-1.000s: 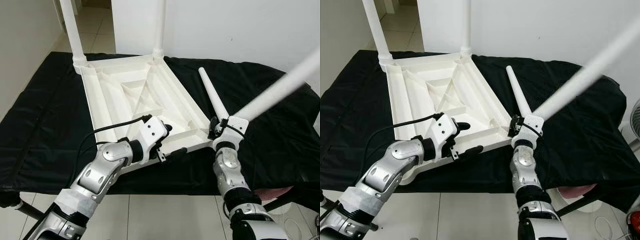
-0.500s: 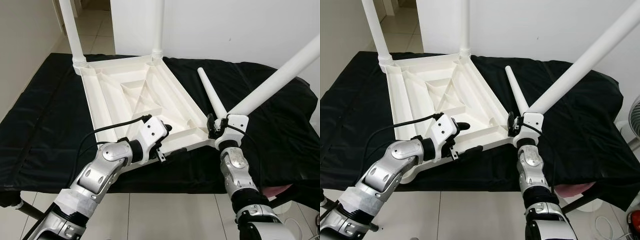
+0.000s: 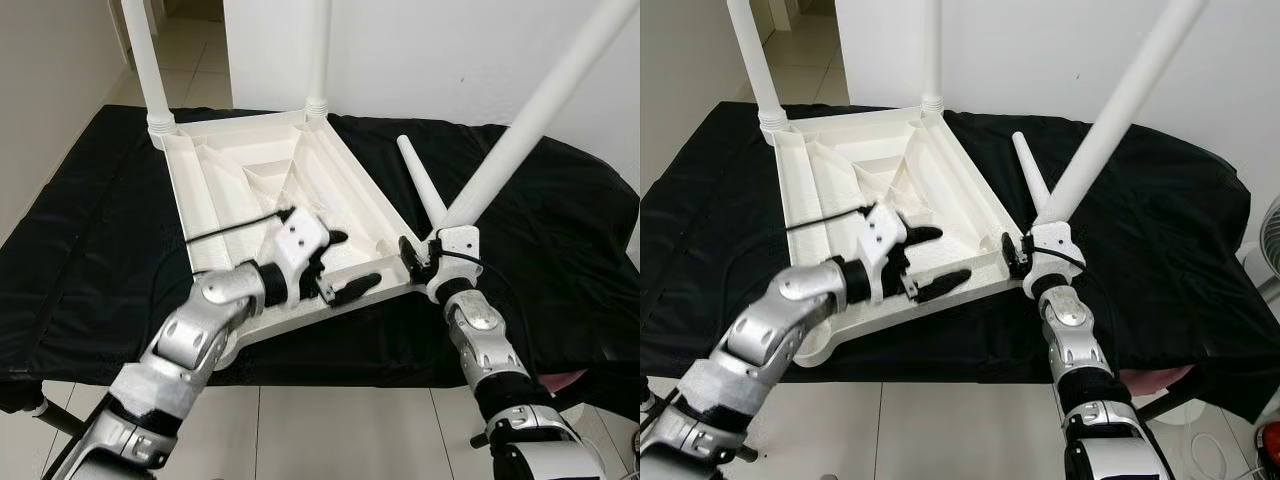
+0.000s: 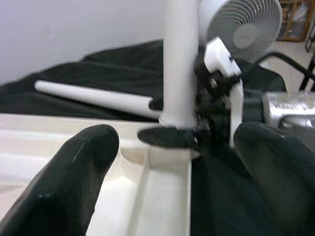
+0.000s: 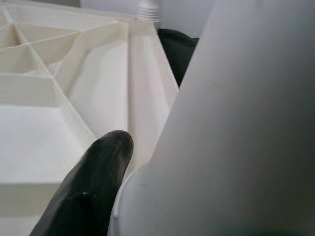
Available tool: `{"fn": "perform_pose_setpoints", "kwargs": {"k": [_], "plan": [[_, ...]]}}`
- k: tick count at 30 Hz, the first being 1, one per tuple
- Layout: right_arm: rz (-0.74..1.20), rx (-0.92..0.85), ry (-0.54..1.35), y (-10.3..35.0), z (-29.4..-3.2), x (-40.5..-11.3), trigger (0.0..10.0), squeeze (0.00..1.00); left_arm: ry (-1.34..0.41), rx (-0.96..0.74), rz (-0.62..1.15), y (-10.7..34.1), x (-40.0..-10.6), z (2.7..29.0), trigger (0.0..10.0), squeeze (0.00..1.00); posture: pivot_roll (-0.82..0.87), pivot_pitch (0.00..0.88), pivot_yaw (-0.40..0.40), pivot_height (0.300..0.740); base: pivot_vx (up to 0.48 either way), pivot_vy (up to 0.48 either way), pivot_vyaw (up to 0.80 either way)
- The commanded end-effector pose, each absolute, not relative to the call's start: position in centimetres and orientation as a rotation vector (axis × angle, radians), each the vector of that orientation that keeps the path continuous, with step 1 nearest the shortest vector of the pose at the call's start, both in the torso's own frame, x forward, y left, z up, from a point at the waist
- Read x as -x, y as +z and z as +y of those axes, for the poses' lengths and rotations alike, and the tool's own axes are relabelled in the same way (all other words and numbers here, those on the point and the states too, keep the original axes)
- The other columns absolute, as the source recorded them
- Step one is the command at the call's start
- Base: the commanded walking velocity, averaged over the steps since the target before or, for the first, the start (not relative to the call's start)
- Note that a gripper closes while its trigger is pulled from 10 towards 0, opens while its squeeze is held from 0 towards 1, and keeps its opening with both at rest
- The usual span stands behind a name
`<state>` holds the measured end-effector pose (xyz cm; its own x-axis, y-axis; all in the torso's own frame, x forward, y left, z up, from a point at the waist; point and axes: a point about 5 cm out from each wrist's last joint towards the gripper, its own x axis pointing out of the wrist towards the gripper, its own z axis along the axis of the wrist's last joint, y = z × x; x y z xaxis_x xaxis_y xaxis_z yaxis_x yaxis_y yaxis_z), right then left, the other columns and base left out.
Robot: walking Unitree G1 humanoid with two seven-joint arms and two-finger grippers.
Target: Building children table
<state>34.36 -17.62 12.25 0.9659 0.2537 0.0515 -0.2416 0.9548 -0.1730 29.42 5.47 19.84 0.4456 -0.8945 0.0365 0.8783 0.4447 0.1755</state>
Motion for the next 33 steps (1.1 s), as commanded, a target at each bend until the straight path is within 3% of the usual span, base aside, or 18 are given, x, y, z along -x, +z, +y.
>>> {"fn": "perform_pose_setpoints", "kwargs": {"k": [1,2,3,4,20,33], "plan": [[-0.081,0.191,0.281,12.9,-17.4,-34.6,10.0,0.00,-1.147,-0.149,-0.134,20.1,-29.3,5.3,10.0,1.00,-0.04,0.000,-0.040,0.740,0.000,0.000,0.00],[-0.087,0.211,0.338,13.4,-17.1,-34.6,10.0,0.00,-1.135,-0.155,-0.168,20.9,-29.5,5.0,10.0,0.73,-0.04,0.000,-0.044,0.740,0.000,0.000,0.00],[-0.087,0.211,0.338,13.4,-17.1,-34.6,10.0,0.00,-1.135,-0.155,-0.168,20.9,-29.5,5.0,10.0,0.73,-0.04,0.000,-0.044,0.740,0.000,0.000,0.00],[-0.092,0.249,0.446,14.1,-16.5,-34.6,10.0,0.00,-1.129,-0.148,-0.218,22.4,-30.0,4.6,10.0,0.00,-0.05,0.000,-0.045,0.740,0.000,0.000,0.00],[-0.029,0.414,0.939,15.8,-15.0,-33.5,10.0,0.00,-1.130,-0.102,-0.271,26.3,-32.0,2.8,10.0,0.00,-0.05,0.000,-0.046,0.740,0.000,0.000,0.00],[0.026,0.430,1.073,15.6,-14.5,-32.8,10.0,0.00,-1.056,-0.065,-0.199,26.7,-33.5,2.9,10.0,0.00,-0.04,0.000,-0.043,0.740,0.000,0.000,0.00]]}}
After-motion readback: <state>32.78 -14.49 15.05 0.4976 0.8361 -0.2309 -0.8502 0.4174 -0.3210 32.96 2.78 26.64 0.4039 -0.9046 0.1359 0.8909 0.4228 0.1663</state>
